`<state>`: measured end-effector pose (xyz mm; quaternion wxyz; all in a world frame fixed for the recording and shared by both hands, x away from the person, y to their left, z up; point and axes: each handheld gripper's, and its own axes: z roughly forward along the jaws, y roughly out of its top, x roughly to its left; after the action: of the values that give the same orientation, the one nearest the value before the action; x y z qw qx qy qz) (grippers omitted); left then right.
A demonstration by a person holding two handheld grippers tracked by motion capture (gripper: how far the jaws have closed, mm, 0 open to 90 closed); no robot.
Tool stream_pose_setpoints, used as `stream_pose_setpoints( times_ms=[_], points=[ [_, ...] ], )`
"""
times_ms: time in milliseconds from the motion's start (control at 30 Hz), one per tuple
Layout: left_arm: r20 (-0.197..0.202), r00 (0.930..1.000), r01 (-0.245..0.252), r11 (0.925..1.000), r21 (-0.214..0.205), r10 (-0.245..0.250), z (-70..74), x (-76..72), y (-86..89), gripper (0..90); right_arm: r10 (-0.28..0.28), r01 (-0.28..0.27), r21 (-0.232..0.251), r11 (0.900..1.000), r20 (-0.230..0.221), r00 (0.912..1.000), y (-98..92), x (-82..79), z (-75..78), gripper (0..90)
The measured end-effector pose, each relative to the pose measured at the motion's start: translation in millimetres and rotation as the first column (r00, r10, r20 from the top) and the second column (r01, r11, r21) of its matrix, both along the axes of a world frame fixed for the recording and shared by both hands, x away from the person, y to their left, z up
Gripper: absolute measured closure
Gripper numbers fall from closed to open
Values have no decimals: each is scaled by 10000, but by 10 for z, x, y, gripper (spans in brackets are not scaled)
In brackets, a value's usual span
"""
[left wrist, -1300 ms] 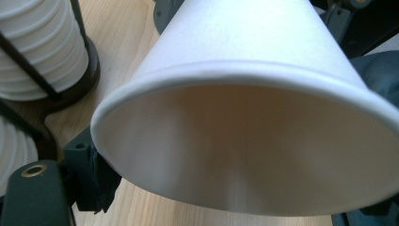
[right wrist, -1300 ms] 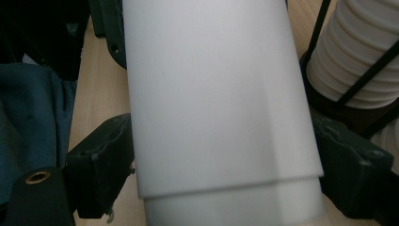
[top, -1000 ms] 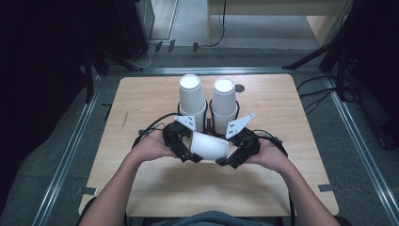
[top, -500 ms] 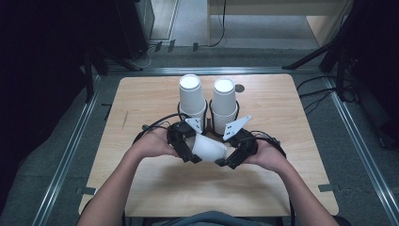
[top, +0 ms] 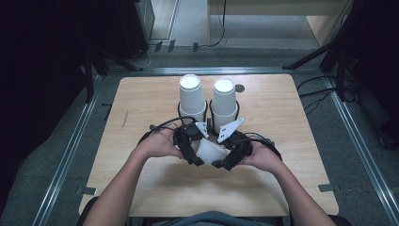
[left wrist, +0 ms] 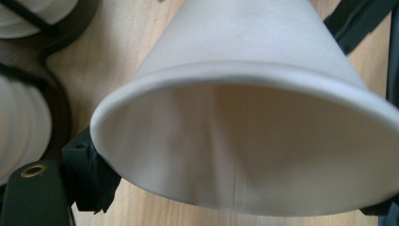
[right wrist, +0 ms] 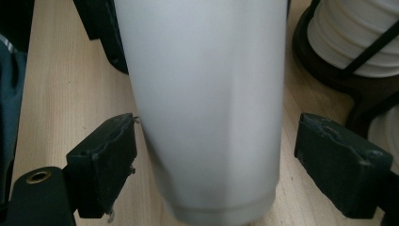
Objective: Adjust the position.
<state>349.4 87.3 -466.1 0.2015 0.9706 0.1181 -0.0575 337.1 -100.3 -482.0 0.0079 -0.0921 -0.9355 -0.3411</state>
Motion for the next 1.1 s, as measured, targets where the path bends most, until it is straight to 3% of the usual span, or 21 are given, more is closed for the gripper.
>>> stream_pose_setpoints(
  times_ms=[233,400,533,633,733,900,967,1100],
  points=[
    [-182,9998,20,9997,-245,-24,5,-10,-70,102,261,-260,-272,9993,42,9997,80,-37,-49,144],
    [-259,9997,21,9995,-322,-29,3,-18,-90,96,420,-417,-333,9986,95,9991,103,-60,-59,196],
    [-27,9999,104,9992,-399,-105,12,-27,-78,86,481,-469,-360,9983,335,9983,106,-68,-51,206],
    [91,10000,-31,9972,-750,38,29,-30,-57,67,453,-442,-258,9987,441,9980,97,-69,-28,206],
    [346,9992,-169,9962,-859,199,44,-45,-31,0,323,-318,-100,9994,565,9979,66,-55,-1,206],
    [490,9980,-327,9865,-1606,411,116,-39,65,0,134,-157,441,9989,516,9986,-13,-26,66,206],
    [455,9975,-434,9777,-2055,538,147,-44,115,0,101,-136,683,9976,524,9986,-39,-19,91,206],
    [592,9951,-613,9656,-2526,786,197,-63,182,0,11,-63,975,9952,537,9986,-71,-21,128,205]
  ],
)
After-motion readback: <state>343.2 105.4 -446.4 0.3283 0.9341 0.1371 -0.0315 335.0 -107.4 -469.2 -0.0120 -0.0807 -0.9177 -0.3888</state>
